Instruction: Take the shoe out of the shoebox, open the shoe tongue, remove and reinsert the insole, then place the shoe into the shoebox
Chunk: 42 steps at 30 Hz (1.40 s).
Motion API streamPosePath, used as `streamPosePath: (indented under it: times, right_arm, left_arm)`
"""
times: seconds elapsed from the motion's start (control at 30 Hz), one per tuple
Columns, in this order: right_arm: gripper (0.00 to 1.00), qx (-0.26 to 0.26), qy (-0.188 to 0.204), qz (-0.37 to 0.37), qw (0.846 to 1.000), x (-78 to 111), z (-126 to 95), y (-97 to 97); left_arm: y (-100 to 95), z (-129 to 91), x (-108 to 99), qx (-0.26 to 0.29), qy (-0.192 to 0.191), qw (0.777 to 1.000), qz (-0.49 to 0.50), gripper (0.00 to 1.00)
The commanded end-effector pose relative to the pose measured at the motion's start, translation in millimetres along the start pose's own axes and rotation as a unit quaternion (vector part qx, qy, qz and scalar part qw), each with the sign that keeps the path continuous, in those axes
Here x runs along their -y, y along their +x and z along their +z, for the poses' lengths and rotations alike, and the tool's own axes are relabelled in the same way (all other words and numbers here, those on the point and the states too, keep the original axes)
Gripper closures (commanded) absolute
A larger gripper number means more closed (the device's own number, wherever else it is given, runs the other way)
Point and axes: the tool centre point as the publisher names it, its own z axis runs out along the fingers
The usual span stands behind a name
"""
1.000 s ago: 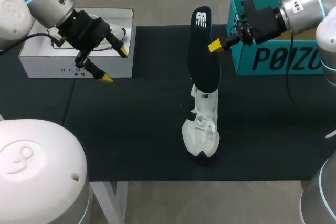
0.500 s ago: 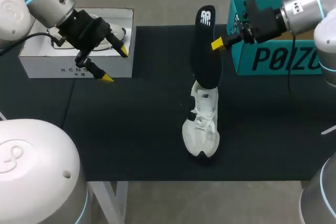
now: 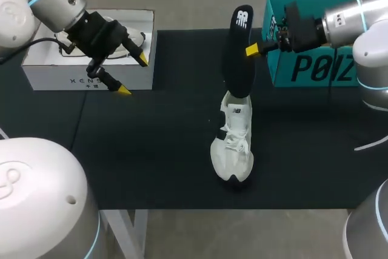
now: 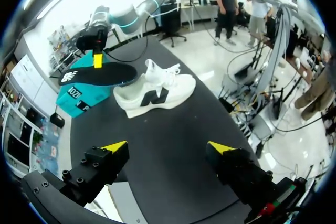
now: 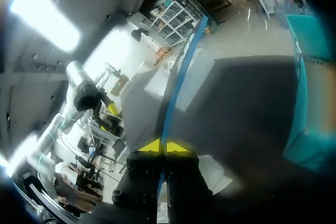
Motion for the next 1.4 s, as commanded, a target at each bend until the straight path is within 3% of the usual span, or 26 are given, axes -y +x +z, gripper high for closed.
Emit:
streamPosePath:
  times: [0.03,0.27,0.8,1.4]
  right_arm:
    - [1.0,0.003,-0.032,-0.007,0.999,16.6,1,-4.1]
    - [1.0,0.012,-0.053,-0.001,0.999,32.7,5,-15.0]
    - [1.0,0.034,-0.069,0.001,0.997,32.9,20,-38.5]
    - [1.0,0.042,-0.065,0.015,0.997,84.8,26,-33.2]
  left_arm:
    - [-0.2,0,0,-0.001,-0.001,1.0,0.0,0.0]
    - [-0.2,0,0,-0.001,-0.001,1.0,0.0,0.0]
    - [-0.2,0,0,-0.001,-0.001,1.0,0.0,0.0]
    - [-0.2,0,0,-0.001,-0.001,1.0,0.0,0.0]
